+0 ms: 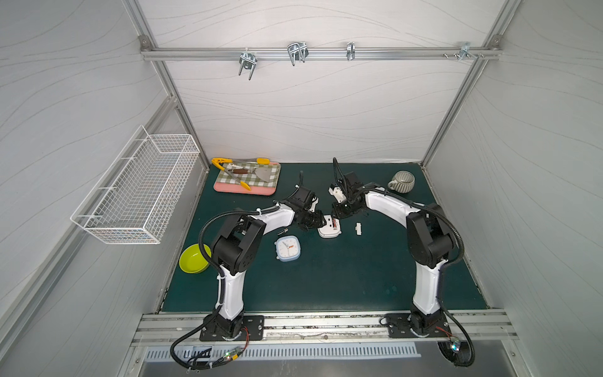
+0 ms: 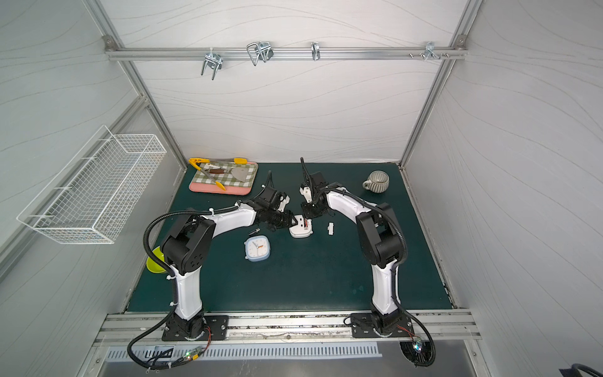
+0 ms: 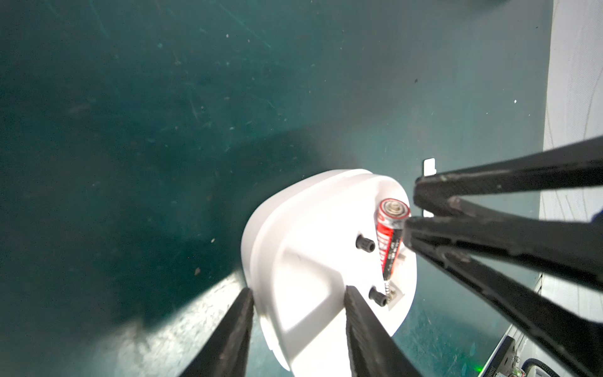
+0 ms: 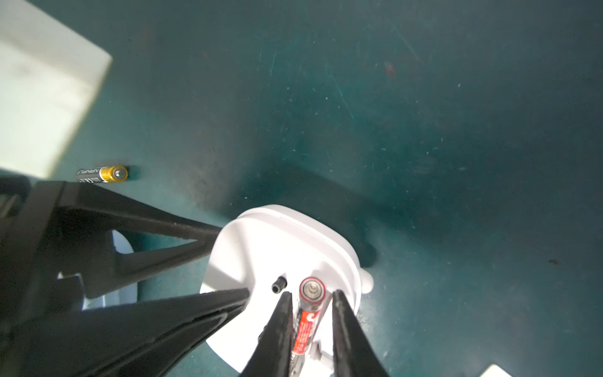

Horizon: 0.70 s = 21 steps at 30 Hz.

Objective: Insert the battery into the alarm
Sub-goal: Install the battery in the alarm.

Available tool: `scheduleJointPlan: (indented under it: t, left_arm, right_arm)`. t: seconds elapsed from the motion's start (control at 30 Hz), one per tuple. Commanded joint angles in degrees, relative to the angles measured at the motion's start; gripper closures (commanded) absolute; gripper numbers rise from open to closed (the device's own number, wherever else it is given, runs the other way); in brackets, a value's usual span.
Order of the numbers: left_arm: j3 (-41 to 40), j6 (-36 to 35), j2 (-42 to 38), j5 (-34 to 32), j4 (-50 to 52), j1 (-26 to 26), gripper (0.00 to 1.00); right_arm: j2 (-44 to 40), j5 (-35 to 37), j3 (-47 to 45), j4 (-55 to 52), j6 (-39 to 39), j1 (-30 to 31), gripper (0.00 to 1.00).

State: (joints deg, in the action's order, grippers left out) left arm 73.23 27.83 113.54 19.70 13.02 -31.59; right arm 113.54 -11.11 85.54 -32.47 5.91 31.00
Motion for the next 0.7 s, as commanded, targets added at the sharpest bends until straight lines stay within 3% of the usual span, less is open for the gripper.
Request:
scheduleJointPlan:
  t: [0.0,0.27,0.67]
  left_arm:
    - [0.93,-1.64,2.7,-2.39,3.16,0.06,0.54]
    - [1.11,-1.73,2.83,-2.26,3.42,0.04,0.54]
    - [1.45,-0.43,3.01,-2.21,3.92,0.12,0.56]
  right_arm:
    - [0.21,0.48,1.51,-1.46,-1.15,-0.24,0.75]
    - [1.85,-0.32,2.28,-2.4,-1.08,-0.17,0.88]
    - [2.24,-1.43,-0.85,-3.09,-1.69,-0.11,0.95]
